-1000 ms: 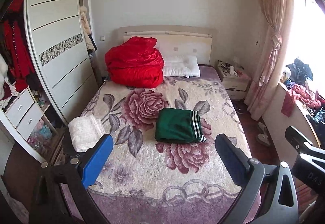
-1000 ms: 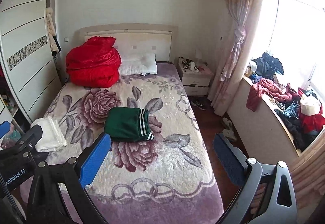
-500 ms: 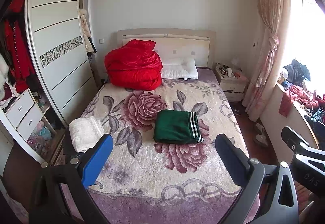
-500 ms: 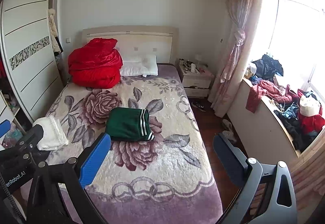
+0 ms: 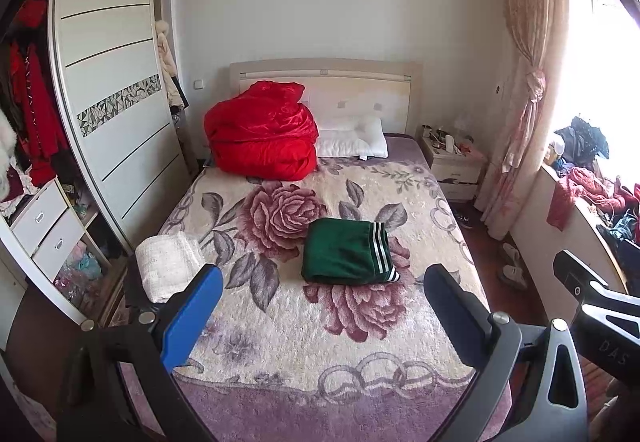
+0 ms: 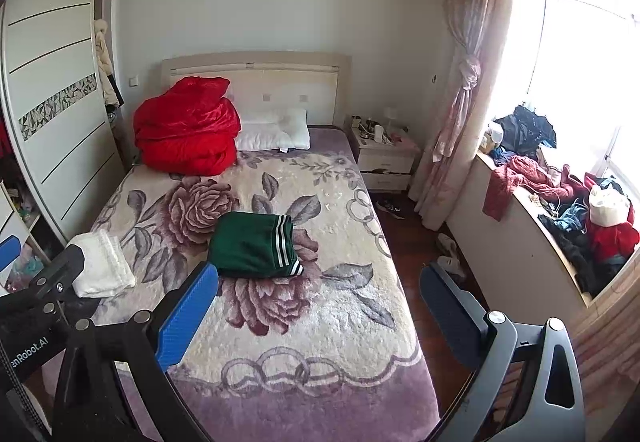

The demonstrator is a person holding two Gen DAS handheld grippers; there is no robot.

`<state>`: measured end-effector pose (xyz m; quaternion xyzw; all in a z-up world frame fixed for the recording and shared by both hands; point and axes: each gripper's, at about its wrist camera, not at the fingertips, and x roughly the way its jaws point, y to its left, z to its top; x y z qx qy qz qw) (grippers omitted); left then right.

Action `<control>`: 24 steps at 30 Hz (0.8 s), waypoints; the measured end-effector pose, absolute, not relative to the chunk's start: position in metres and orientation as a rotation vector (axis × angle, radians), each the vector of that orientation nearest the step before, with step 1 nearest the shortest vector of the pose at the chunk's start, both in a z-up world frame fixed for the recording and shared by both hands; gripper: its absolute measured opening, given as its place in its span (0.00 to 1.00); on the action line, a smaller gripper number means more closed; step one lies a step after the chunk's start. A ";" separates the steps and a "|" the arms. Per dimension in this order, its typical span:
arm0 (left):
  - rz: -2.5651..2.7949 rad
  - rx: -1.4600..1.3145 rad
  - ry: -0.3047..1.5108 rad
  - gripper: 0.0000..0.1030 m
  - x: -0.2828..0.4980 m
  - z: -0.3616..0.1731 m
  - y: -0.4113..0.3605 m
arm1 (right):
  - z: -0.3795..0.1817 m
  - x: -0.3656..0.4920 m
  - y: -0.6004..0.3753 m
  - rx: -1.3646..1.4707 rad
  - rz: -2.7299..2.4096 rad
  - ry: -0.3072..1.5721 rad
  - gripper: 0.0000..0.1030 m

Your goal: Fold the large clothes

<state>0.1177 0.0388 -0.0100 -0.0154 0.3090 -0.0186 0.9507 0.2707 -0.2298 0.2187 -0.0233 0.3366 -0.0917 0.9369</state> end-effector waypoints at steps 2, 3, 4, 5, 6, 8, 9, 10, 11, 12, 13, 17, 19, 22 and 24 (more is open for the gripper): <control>-0.036 -0.031 0.625 1.00 0.117 -0.009 0.040 | 0.218 0.269 -0.230 -0.047 -0.187 0.687 0.99; -0.036 -0.032 0.624 1.00 0.117 -0.009 0.040 | 0.218 0.266 -0.230 -0.046 -0.189 0.687 0.99; -0.035 -0.031 0.621 1.00 0.117 -0.008 0.040 | 0.218 0.264 -0.230 -0.045 -0.188 0.686 0.99; -0.034 -0.030 0.620 1.00 0.117 -0.008 0.040 | 0.219 0.263 -0.229 -0.046 -0.187 0.687 0.99; -0.033 -0.031 0.618 1.00 0.117 -0.007 0.041 | 0.219 0.261 -0.229 -0.047 -0.189 0.686 0.99; -0.033 -0.031 0.615 1.00 0.117 -0.005 0.042 | 0.219 0.259 -0.228 -0.045 -0.189 0.687 0.99; -0.032 -0.032 0.613 1.00 0.116 -0.005 0.043 | 0.218 0.259 -0.228 -0.045 -0.186 0.689 0.99; -0.029 -0.032 0.612 1.00 0.116 -0.004 0.043 | 0.218 0.258 -0.229 -0.045 -0.190 0.689 0.99; -0.029 -0.031 0.611 1.00 0.116 -0.004 0.043 | 0.219 0.257 -0.228 -0.044 -0.189 0.689 0.99; -0.029 -0.032 0.611 1.00 0.115 -0.004 0.044 | 0.218 0.258 -0.228 -0.043 -0.186 0.689 0.99; -0.028 -0.032 0.611 1.00 0.115 -0.004 0.044 | 0.219 0.257 -0.228 -0.043 -0.186 0.690 0.99; -0.028 -0.030 0.609 1.00 0.116 -0.004 0.045 | 0.219 0.256 -0.228 -0.045 -0.187 0.689 0.99; -0.030 -0.030 0.612 1.00 0.116 -0.005 0.044 | 0.219 0.257 -0.228 -0.044 -0.187 0.688 0.99; -0.032 -0.030 0.610 1.00 0.116 -0.005 0.044 | 0.219 0.258 -0.227 -0.042 -0.186 0.688 0.99; -0.031 -0.030 0.609 1.00 0.115 -0.005 0.044 | 0.220 0.258 -0.226 -0.045 -0.187 0.686 0.99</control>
